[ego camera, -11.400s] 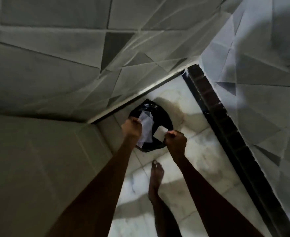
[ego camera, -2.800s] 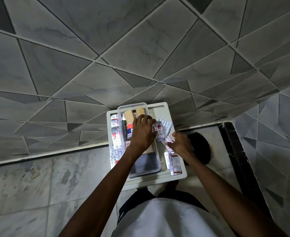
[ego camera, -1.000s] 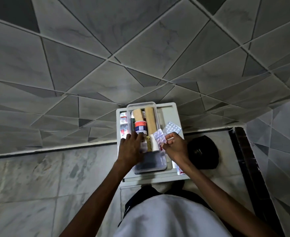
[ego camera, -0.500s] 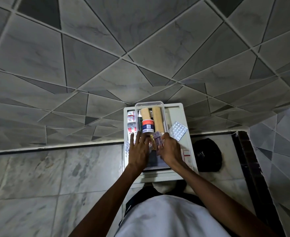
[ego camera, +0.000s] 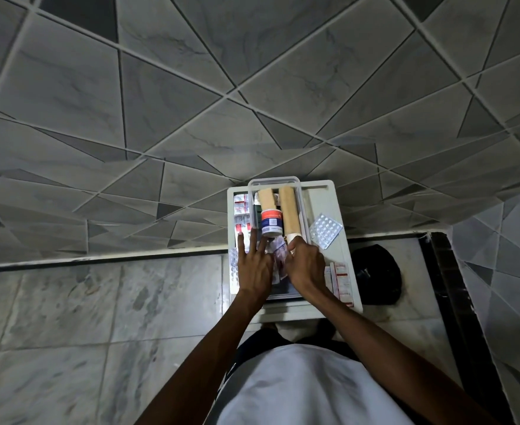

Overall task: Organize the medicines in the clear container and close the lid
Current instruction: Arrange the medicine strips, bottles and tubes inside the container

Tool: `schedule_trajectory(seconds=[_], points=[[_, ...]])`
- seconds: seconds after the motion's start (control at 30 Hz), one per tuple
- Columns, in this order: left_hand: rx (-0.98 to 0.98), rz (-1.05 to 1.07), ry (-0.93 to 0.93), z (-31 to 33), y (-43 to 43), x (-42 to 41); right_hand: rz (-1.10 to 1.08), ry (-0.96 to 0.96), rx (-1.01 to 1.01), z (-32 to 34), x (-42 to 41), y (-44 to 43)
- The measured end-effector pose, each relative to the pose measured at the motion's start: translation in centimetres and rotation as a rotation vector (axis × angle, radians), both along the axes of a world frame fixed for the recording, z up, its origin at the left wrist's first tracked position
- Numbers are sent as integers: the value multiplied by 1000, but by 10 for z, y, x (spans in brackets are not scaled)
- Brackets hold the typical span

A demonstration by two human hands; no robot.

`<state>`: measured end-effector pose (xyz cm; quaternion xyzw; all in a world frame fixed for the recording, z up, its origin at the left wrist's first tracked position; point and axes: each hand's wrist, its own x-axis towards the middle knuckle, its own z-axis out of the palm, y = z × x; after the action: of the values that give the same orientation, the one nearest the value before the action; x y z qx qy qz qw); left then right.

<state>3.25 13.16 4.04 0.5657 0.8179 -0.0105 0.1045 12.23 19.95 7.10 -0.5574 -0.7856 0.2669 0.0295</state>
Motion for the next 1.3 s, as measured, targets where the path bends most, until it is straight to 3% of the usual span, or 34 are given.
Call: schedule_trajectory(seconds=[0.1, 0.2, 0.27, 0.33, 0.4, 0.47, 0.57, 0.63, 0.87, 1.0, 1.17, 1.3], points=[[-47, 23, 35, -2, 3, -1, 0, 2, 5, -4, 0, 2], [37, 21, -31, -7, 2, -7, 16, 18, 14, -9, -1, 4], [231, 112, -166, 2, -1, -9, 54, -12, 36, -12, -1, 4], [512, 313, -349, 13, -6, -15, 97, -25, 56, -13, -3, 3], [653, 517, -483, 13, -14, -28, 129, -9, 65, -14, -5, 4], [615, 667, -520, 3, -21, -45, 140, -8, 68, -13, -6, 7], [262, 815, -624, -17, -34, -65, 118, -1, 78, -11, -5, 16], [137, 828, -686, -26, -41, -69, 106, 32, 86, -8, -1, 20], [121, 784, -641, -38, -44, -54, 93, 144, 104, -15, 22, 23], [127, 874, -736, -31, -39, -55, 2, 228, 69, -12, 29, 26], [227, 950, -865, -16, -39, -61, -502, 331, -71, -18, 38, 58], [344, 911, -766, 12, -29, -63, -615, 165, -170, -33, 41, 92]])
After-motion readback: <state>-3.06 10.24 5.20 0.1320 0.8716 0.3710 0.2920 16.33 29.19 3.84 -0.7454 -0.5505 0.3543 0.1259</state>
